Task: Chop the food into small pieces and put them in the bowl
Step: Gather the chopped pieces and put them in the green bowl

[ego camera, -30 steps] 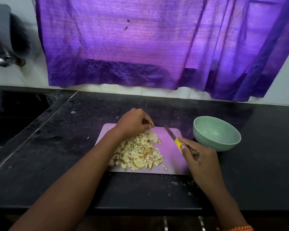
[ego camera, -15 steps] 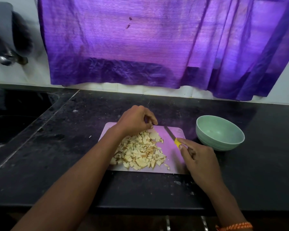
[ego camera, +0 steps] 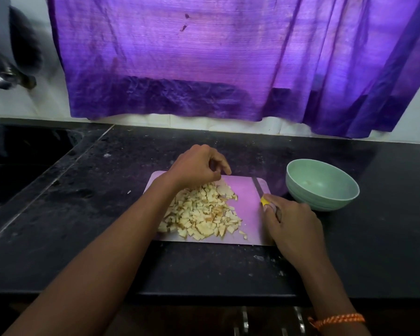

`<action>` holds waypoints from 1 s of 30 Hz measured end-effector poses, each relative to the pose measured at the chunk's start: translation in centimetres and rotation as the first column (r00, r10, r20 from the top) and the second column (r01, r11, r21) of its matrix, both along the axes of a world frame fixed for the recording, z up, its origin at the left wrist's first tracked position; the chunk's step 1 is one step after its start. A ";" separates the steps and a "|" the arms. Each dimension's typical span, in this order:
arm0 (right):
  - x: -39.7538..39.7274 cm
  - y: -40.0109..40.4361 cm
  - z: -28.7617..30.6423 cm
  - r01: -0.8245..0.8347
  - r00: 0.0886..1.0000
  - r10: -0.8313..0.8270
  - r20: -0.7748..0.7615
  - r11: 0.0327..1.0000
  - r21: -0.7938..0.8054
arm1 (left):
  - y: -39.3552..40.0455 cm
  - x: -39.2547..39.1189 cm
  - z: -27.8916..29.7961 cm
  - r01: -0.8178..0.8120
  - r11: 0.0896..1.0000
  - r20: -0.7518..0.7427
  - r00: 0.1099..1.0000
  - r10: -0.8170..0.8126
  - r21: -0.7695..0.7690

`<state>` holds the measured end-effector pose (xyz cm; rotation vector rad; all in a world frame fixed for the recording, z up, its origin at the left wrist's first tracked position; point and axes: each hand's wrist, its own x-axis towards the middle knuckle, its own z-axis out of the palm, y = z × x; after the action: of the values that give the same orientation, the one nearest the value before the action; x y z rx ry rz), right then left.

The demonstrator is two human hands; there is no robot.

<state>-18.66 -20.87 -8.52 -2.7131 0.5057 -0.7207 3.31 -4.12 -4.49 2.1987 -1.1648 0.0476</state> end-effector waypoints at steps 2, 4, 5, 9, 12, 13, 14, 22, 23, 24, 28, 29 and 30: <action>-0.1 0.0 0.0 0.011 1.000 -0.011 -0.003 1.000 -0.012 | 0.1 0.1 -0.2 -0.009 1.000 -0.008 1.000 0.009 -0.014; -0.1 0.2 0.1 0.035 0.999 -0.035 0.005 0.999 -0.031 | -0.1 0.1 -0.2 -0.020 0.999 -0.001 1.000 0.020 -0.026; 0.0 0.2 0.2 0.049 0.998 -0.048 0.028 0.998 -0.028 | 0.0 0.1 0.0 -0.020 0.999 0.001 1.000 0.020 -0.029; -0.4 0.1 0.5 0.055 0.976 -0.048 0.214 0.998 -0.027 | -0.2 -0.3 0.0 0.001 0.998 -0.045 0.999 -0.004 -0.070; 0.6 1.2 1.4 -0.085 0.961 0.075 0.267 0.996 0.026 | 0.0 -0.2 0.5 0.062 0.993 -0.090 0.993 -0.071 -0.096; 1.5 1.6 2.1 -0.166 0.962 0.147 0.230 0.984 0.063 | 0.2 0.0 1.1 0.110 0.988 -0.150 0.981 -0.125 -0.104; 2.7 1.8 3.2 -0.238 0.961 0.219 0.172 0.966 0.099 | 0.6 0.4 1.8 0.179 0.980 -0.218 0.956 -0.195 -0.090; 13.5 0.2 10.1 -0.333 0.862 0.431 -0.266 0.878 0.343 | 2.6 4.1 4.2 0.391 0.920 -0.491 0.808 -0.324 0.037; 14.4 -0.2 9.8 -0.310 0.873 0.416 -0.256 0.877 0.368 | 2.6 4.0 3.8 0.373 0.928 -0.496 0.808 -0.317 0.016; 15.2 -0.4 9.4 -0.291 0.885 0.396 -0.243 0.880 0.375 | 2.7 3.8 3.4 0.354 0.935 -0.499 0.811 -0.307 0.000; 17.7 1.0 6.7 -0.371 0.879 0.446 -0.169 0.861 0.347 | 4.1 4.0 2.8 0.253 0.967 -0.531 0.814 -0.237 -0.043; 18.2 1.5 5.9 -0.406 0.863 0.478 -0.163 0.849 0.339 | 4.7 3.9 2.7 0.209 0.977 -0.532 0.824 -0.196 -0.037; 18.5 1.9 5.2 -0.431 0.851 0.500 -0.162 0.840 0.329 | 5.1 3.6 2.5 0.155 0.987 -0.532 0.834 -0.147 -0.031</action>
<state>-0.13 -18.93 -3.35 -2.5048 -0.0271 -0.1680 6.95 0.98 -1.95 1.9335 -1.0041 -0.6069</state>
